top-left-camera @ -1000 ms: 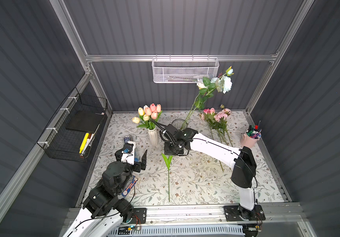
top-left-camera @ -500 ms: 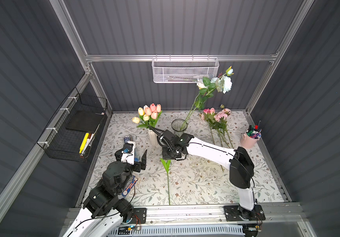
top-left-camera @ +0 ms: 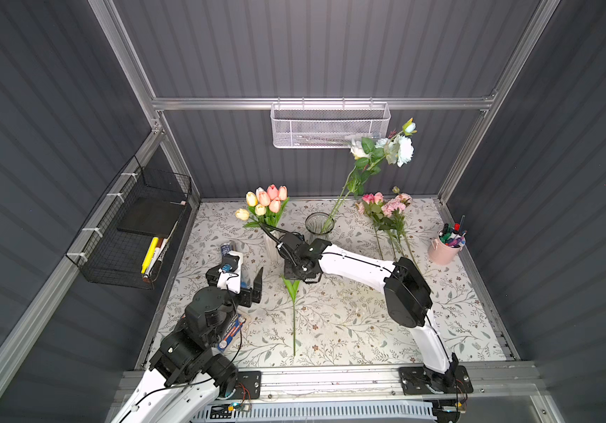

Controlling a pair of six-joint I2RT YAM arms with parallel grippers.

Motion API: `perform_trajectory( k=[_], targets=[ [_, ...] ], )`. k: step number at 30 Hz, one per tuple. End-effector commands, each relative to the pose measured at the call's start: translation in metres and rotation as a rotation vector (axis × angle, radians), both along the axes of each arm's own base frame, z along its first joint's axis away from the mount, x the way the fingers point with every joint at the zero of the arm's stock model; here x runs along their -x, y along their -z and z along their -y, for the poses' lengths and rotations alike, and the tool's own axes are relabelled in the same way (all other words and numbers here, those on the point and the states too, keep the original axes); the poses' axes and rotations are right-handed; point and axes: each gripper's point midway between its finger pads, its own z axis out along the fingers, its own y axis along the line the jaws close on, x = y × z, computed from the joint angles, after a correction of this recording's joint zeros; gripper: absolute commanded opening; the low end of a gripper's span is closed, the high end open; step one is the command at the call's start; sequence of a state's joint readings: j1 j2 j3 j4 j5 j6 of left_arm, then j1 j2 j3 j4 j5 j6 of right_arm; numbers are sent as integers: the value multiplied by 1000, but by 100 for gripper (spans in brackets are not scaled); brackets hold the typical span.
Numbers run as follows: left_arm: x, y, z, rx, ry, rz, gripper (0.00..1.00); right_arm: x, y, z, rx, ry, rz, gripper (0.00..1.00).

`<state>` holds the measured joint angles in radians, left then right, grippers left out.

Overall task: Pick out pink flowers from the vase
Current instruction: Place the flower at the center of the board.

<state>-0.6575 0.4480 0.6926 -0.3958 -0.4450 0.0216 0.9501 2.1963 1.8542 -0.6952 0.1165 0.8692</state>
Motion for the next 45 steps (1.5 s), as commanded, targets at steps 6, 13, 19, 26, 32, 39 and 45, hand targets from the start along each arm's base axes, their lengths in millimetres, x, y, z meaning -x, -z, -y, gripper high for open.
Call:
perform_trajectory(
  k=[6, 13, 19, 26, 32, 39, 45],
  targets=[
    [-2, 2, 5, 11, 15, 2, 94, -23, -1, -5, -34, 54, 50, 19],
    [-3, 2, 6, 6, 17, 1, 94, -23, -5, -2, -47, 69, 60, 20],
    [-4, 4, 6, 3, 19, -2, 94, -20, -18, 0, -76, 51, 88, 21],
    [-1, 0, 3, 11, 15, 12, 94, -16, -78, 5, -189, -29, 301, 26],
    [0, -1, 5, 19, 24, 13, 94, 1, -119, 15, -249, -106, 413, 26],
    [-1, 0, 8, 16, 34, 7, 94, 11, -127, 7, -290, -206, 446, 27],
    [0, -1, 7, 15, 40, 15, 94, 29, -168, -11, -415, -396, 563, 25]
  ],
)
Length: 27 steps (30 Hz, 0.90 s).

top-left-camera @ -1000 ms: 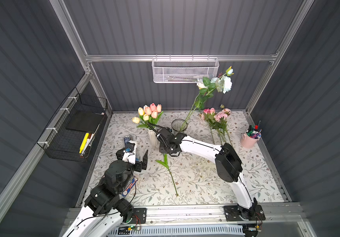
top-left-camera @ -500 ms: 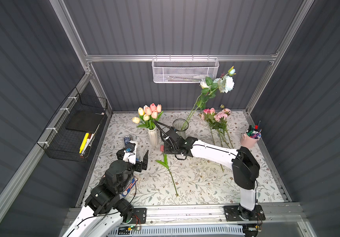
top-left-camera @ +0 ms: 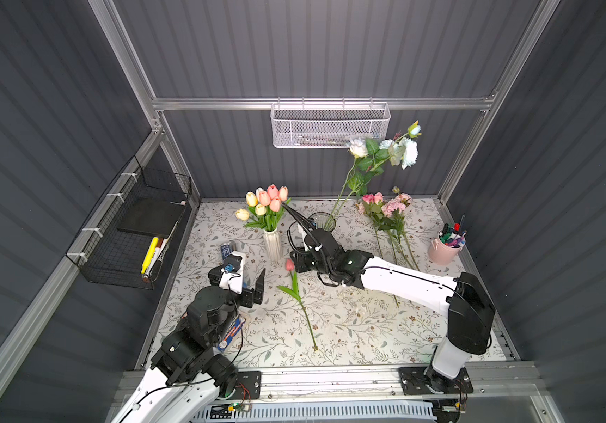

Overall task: Pick out pink flowers from the vase
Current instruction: Place the flower at the center of the board, then pick up the flower from the vase.

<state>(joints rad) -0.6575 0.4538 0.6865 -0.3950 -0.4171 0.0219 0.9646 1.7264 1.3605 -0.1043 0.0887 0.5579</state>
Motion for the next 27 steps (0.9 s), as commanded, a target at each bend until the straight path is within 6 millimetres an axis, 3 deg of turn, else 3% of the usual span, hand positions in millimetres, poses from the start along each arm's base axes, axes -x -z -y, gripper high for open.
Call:
perform_trajectory(
  k=[1, 5, 8, 13, 19, 27],
  targets=[
    [1, -6, 2, 20, 15, 33, 94, 16, -46, -14, -92, -163, 163, 25],
    [2, -9, 2, 29, 21, 52, 94, 18, -81, -11, -122, -222, 401, 22],
    [2, -9, 4, 31, 29, 56, 94, 12, -94, -15, -115, -261, 588, 23],
    [0, -10, 6, 39, 36, 61, 94, -19, -112, -8, -188, -219, 684, 18],
    [3, -13, 5, 44, 41, 94, 93, -60, -104, -9, -217, -188, 697, 15],
    [3, -13, 7, 40, 51, 109, 93, -76, -95, -30, -267, -217, 696, 15]
  ],
)
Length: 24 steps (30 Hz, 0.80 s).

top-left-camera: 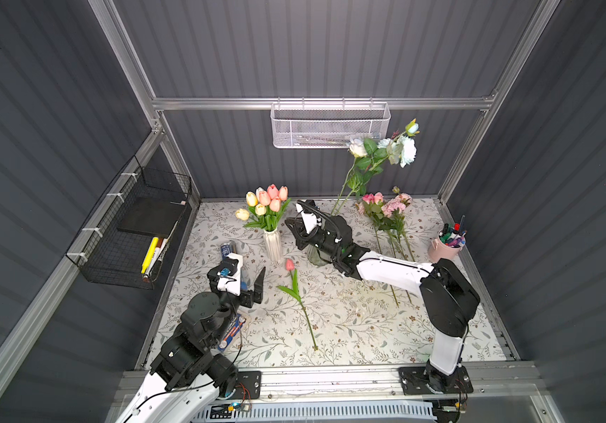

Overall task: Pick out pink flowers from the vase
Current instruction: Pick up the flower from the vase.

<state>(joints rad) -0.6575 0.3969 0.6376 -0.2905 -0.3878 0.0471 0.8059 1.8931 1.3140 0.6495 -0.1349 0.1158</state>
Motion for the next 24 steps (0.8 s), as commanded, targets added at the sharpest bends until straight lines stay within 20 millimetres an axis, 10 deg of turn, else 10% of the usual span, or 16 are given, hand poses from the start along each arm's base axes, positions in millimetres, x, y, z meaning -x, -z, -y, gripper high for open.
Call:
perform_trajectory(
  k=[1, 24],
  targets=[
    [-1, 2, 4, -12, 18, 14, 93, 2, -31, -12, -78, -49, 71, 16],
    [-2, 4, 6, -19, 30, 22, 93, -25, -16, -40, -107, -46, 28, 20]
  ],
)
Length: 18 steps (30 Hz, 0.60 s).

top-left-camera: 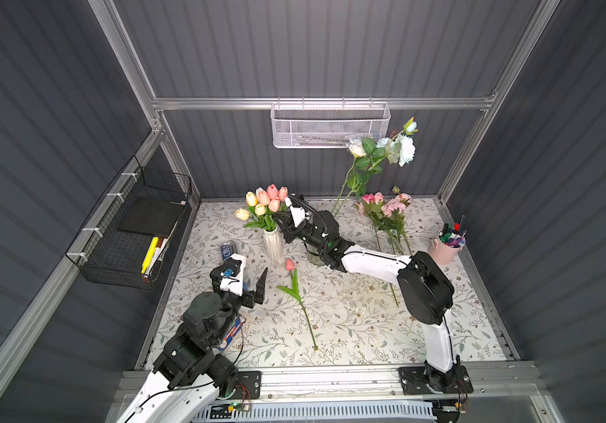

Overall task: Pick out pink flowers from the vase
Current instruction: Pick up the flower from the vase.

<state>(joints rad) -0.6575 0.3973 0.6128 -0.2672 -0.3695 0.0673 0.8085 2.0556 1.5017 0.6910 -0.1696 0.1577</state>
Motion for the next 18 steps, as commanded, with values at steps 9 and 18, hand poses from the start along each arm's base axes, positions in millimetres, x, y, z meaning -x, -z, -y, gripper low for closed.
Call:
perform_trajectory(
  k=[9, 18],
  targets=[
    [-1, -1, 1, -5, 8, 18, 93, -8, -11, -14, -48, -19, 20, 20],
    [0, -2, 2, -3, 10, 19, 94, -4, -1, -16, -41, -48, 14, 5]
  ],
)
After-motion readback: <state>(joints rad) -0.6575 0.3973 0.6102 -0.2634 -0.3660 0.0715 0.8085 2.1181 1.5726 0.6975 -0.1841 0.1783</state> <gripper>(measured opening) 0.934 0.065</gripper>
